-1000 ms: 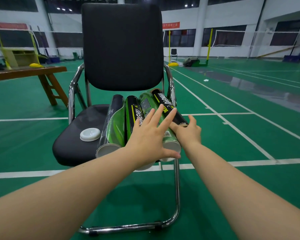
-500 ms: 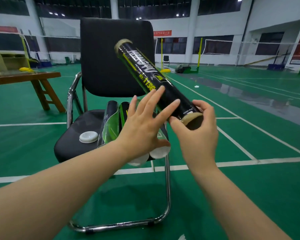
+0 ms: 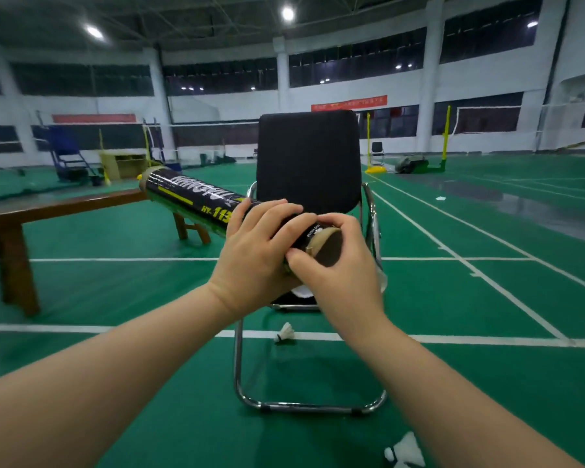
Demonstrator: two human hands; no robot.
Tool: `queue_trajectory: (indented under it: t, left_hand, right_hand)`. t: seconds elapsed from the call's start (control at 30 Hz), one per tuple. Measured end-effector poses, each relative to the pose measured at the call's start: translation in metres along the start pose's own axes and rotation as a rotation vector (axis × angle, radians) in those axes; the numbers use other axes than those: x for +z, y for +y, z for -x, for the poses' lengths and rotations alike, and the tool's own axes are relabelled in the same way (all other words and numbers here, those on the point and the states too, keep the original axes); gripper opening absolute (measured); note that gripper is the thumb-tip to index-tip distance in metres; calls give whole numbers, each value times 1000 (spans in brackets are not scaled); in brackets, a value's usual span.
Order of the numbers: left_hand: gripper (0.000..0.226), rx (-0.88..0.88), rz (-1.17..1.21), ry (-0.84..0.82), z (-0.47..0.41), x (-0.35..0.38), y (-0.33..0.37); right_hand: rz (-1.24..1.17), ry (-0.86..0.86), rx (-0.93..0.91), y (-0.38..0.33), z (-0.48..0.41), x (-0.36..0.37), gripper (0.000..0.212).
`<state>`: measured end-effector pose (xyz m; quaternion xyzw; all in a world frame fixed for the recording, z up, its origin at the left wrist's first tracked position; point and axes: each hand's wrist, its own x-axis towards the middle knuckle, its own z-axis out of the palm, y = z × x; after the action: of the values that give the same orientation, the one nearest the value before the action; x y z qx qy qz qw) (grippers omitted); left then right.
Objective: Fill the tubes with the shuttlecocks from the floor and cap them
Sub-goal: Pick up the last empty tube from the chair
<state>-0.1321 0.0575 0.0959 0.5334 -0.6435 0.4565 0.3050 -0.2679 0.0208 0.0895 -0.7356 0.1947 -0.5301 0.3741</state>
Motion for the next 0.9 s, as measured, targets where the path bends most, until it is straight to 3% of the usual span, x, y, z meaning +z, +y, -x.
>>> queue_trajectory:
  t: [0.2, 0.47, 0.77, 0.9]
  left_hand:
    - [67, -145, 97, -219, 97, -49, 2]
    - [74, -622, 420, -255, 207, -36, -3]
    - [78, -626, 491, -397, 230, -21, -26]
    - [85, -649, 484, -554, 243, -4, -23]
  right_hand:
    - [35, -254, 187, -7, 67, 41, 41]
    - [194, -468, 434, 20, 103, 110, 38]
    - [221, -493, 537, 50, 109, 134, 61]
    - [202, -484, 523, 84, 122, 127, 67]
